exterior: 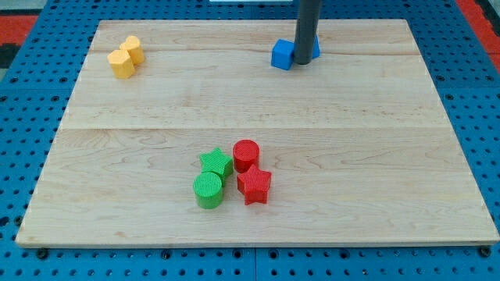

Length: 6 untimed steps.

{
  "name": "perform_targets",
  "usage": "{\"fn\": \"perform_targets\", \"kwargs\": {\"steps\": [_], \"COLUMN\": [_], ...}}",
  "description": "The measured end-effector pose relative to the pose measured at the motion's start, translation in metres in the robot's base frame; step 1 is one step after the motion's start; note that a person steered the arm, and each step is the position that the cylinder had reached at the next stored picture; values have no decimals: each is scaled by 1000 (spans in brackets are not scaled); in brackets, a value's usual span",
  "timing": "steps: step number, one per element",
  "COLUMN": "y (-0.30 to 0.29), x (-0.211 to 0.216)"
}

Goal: Slide blue cube to yellow heart and yellow hexagon

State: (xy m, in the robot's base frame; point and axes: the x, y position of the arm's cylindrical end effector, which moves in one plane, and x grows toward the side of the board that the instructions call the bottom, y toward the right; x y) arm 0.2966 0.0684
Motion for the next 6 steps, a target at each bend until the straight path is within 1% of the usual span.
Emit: {"fn": "perform_targets", "kwargs": {"steps": [1, 2, 3, 4, 5, 6], "y": [-86, -64, -28, -138, -174, -164], "x": [-11, -28, -40, -41, -49, -75]}}
